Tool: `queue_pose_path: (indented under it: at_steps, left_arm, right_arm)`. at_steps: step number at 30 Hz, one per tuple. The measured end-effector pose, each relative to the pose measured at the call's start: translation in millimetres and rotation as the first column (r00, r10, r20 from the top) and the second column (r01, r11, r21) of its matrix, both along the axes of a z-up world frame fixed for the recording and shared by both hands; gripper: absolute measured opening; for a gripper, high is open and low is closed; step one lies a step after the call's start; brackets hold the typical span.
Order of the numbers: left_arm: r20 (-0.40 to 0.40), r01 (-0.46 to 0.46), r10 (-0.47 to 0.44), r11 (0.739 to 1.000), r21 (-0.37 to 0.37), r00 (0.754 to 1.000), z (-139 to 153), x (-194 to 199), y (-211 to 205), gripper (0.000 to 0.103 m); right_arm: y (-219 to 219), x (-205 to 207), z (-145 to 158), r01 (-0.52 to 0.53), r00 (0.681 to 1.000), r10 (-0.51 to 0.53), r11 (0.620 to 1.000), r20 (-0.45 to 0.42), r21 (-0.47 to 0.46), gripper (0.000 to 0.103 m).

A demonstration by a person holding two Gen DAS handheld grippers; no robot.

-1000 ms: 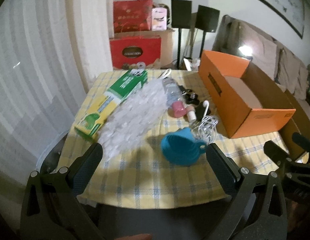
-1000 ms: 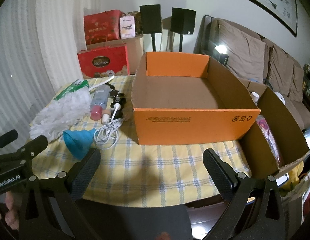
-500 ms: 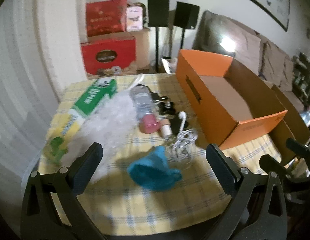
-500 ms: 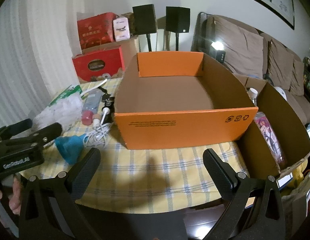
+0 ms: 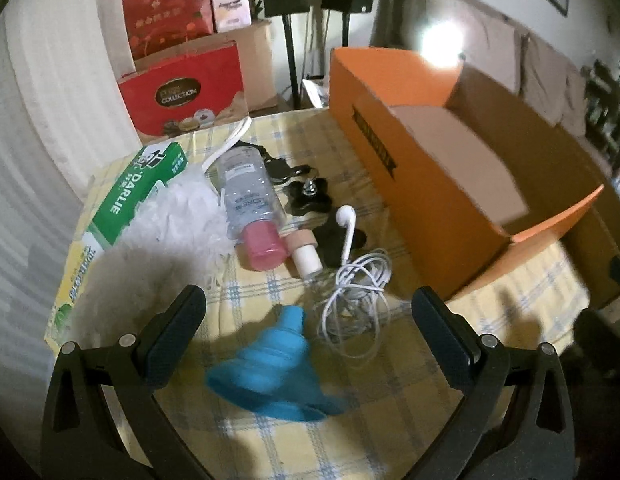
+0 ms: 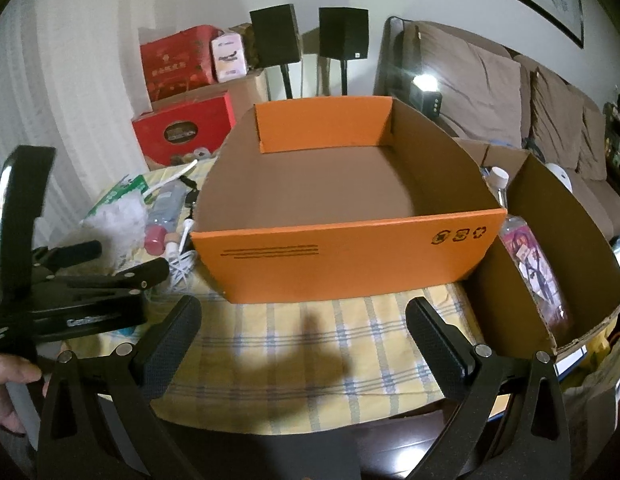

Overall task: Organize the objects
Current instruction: 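Move the left gripper down to the white earphones beside the blue funnel, then close the left gripper on the white earphones and lift them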

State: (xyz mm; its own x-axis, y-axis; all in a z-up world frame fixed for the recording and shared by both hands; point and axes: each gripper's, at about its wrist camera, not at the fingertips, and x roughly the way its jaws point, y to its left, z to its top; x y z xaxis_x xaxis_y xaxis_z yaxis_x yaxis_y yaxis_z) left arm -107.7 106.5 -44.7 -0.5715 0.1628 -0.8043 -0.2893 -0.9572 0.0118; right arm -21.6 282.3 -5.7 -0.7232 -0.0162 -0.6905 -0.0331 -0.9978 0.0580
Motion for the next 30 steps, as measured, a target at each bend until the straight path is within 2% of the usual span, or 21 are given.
queue_pose_path:
  at_steps: [5, 7, 11, 13, 18, 20, 22, 27, 30]
  left_arm:
    - [0.016, 0.026, -0.025, 0.999, -0.031, 1.000, -7, -4, 8, 0.101]
    - [0.029, 0.040, -0.038, 0.998, -0.039, 0.999, -12, -6, 11, 0.094]
    - [0.029, 0.065, -0.063, 0.997, -0.047, 0.998, -15, -6, 17, 0.091]
    - [0.032, 0.081, -0.080, 0.995, -0.059, 0.996, -17, -6, 21, 0.081]
    - [0.045, 0.123, -0.121, 0.990, -0.063, 0.992, -22, -6, 28, 0.070]
    - [0.047, 0.127, -0.124, 0.989, -0.072, 0.991, -25, -6, 30, 0.063]
    - [0.065, 0.135, -0.130, 0.988, -0.070, 0.989, -28, -9, 32, 0.051]
    - [0.086, 0.142, -0.135, 0.987, -0.081, 0.987, -37, -11, 37, 0.042]
    - [0.095, 0.144, -0.139, 0.988, -0.054, 0.986, -39, -13, 35, 0.029]
  right_arm:
    - [6, -3, -3, 0.011, 1.000, -0.011, 1.000, 0.007, -0.005, 0.103]
    - [7, -4, -3, 0.011, 1.000, -0.011, 1.000, 0.008, -0.007, 0.103]
    - [7, -4, -3, 0.008, 1.000, -0.008, 1.000, 0.008, -0.008, 0.103]
    - [7, -4, -3, 0.008, 1.000, -0.008, 1.000, 0.009, -0.011, 0.103]
    - [8, -6, -5, 0.009, 1.000, -0.008, 1.000, 0.015, -0.017, 0.103]
    - [8, -6, -5, 0.009, 1.000, -0.009, 1.000, 0.015, -0.021, 0.103]
    - [8, -5, -5, 0.008, 1.000, -0.008, 1.000, 0.017, -0.026, 0.103]
    - [9, -5, -6, 0.005, 1.000, -0.005, 0.999, 0.019, -0.033, 0.103]
    - [9, -4, -5, 0.002, 1.000, -0.001, 0.999, 0.016, -0.038, 0.103]
